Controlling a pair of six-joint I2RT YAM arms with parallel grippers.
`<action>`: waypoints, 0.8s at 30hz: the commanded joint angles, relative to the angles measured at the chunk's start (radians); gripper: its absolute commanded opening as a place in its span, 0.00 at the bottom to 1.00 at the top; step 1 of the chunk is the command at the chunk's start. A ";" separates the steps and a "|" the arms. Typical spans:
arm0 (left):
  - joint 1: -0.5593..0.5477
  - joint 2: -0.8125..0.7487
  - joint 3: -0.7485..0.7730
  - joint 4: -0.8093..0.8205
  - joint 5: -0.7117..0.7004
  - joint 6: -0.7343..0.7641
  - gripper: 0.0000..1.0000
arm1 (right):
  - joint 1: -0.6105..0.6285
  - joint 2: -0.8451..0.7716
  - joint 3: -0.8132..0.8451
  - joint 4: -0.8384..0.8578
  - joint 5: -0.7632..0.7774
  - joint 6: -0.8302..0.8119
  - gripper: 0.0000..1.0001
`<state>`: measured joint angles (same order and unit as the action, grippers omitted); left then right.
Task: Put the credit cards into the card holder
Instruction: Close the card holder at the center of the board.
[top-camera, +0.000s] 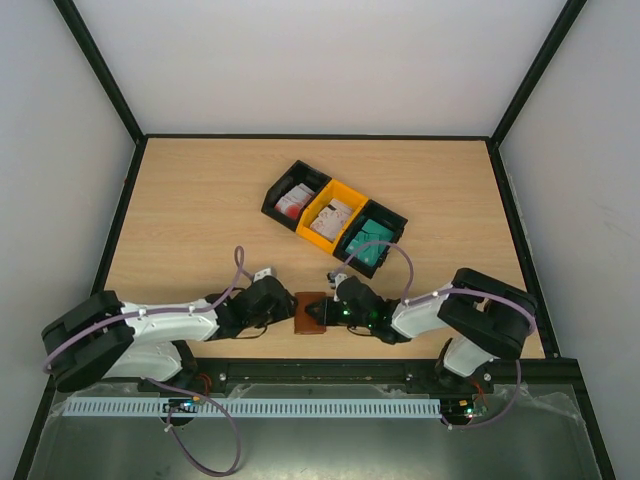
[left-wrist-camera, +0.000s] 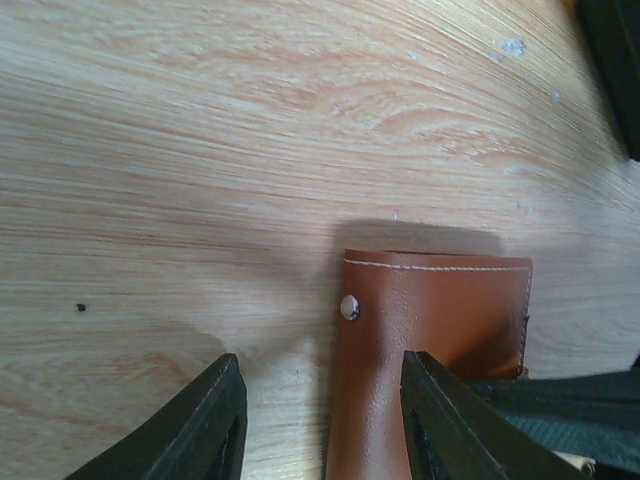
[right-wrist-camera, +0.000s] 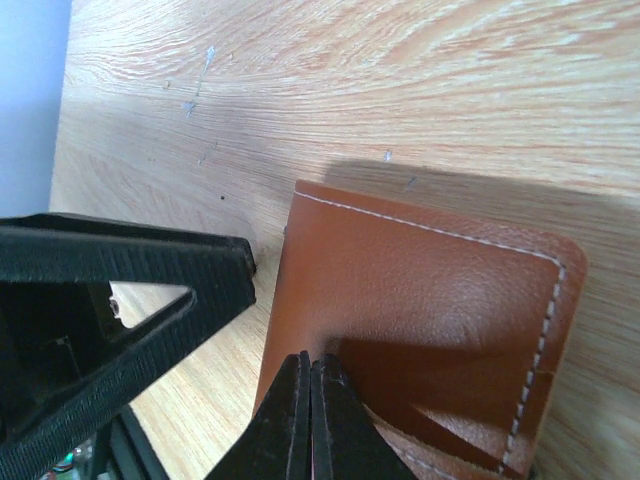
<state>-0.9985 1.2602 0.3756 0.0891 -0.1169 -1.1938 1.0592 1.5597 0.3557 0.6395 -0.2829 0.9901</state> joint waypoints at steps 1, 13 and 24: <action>-0.003 -0.021 -0.053 0.012 0.074 0.012 0.46 | -0.044 0.083 -0.047 -0.120 -0.094 0.047 0.02; -0.009 0.005 -0.069 0.063 0.134 0.031 0.46 | -0.156 0.192 -0.106 0.063 -0.236 0.104 0.02; -0.013 0.034 -0.068 0.057 0.141 0.019 0.41 | -0.212 0.338 -0.181 0.310 -0.312 0.179 0.02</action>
<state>-1.0016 1.2659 0.3279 0.2138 0.0093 -1.1713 0.8852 1.8030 0.2569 1.1080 -0.6407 1.1450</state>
